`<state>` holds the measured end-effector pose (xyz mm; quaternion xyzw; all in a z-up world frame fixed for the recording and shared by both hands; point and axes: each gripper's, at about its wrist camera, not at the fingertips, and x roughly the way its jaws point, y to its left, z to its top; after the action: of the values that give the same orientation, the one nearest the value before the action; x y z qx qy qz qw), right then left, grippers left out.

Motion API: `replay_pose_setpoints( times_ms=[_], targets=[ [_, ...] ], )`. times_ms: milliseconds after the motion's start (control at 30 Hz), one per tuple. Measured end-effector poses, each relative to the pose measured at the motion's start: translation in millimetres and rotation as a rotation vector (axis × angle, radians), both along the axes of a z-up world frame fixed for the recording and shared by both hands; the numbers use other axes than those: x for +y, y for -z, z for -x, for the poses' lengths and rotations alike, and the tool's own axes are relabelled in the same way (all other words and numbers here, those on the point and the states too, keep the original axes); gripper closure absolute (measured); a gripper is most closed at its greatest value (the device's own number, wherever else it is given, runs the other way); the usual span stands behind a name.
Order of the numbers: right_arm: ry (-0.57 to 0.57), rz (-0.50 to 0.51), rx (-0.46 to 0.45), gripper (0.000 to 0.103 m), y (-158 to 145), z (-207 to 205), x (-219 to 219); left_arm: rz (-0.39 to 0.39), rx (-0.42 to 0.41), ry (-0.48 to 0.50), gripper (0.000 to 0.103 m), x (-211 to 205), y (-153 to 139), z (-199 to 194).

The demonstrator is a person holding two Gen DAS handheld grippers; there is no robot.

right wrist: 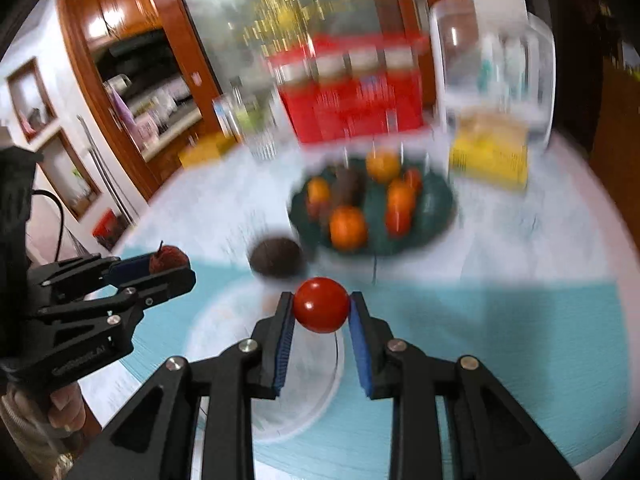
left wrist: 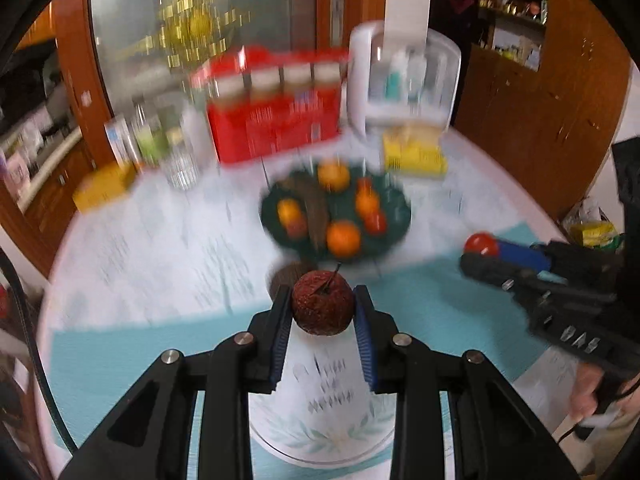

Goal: Organize fruits
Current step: 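Carry the lychee to the green plate with left gripper while right gripper places tomato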

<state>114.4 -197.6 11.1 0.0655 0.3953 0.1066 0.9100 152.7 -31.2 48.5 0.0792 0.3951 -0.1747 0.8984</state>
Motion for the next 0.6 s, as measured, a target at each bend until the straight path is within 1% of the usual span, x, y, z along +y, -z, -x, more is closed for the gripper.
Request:
replay_pose_setpoints(
  times_ms=[33,67,100,200,233,333,400,467,533,600],
  targets=[
    [-0.006,0.003,-0.034,0.076,-26,-3,-2,-0.006,-0.027,0.000,0.074,0,-23,-3],
    [-0.011,0.004,-0.053,0.076,-43,-6,-3,-0.010,-0.046,0.004,0.075,-1,-41,-6],
    [-0.015,0.006,-0.088,0.076,-71,-10,-5,-0.011,-0.071,0.010,0.074,-3,-64,-10],
    [-0.008,0.029,-0.162,0.076,-131,-24,-8,-0.030,-0.146,0.005,0.074,-12,-115,-23],
    [0.000,0.043,-0.187,0.076,-150,-31,-9,-0.035,-0.166,0.001,0.074,-14,-129,-28],
    [0.020,0.061,-0.226,0.076,-187,-53,-13,-0.042,-0.219,-0.026,0.074,-22,-159,-53],
    [0.040,0.082,-0.245,0.076,-197,-70,-15,-0.029,-0.227,-0.049,0.074,-25,-167,-73],
    [0.063,0.119,-0.249,0.076,-197,-86,-20,-0.016,-0.215,-0.077,0.074,-29,-163,-97],
    [0.076,0.137,-0.224,0.076,-183,-110,-25,-0.012,-0.175,-0.094,0.074,-33,-147,-121],
    [0.081,0.124,-0.157,0.076,-155,-137,-32,-0.016,-0.112,-0.106,0.074,-39,-117,-149]
  ],
)
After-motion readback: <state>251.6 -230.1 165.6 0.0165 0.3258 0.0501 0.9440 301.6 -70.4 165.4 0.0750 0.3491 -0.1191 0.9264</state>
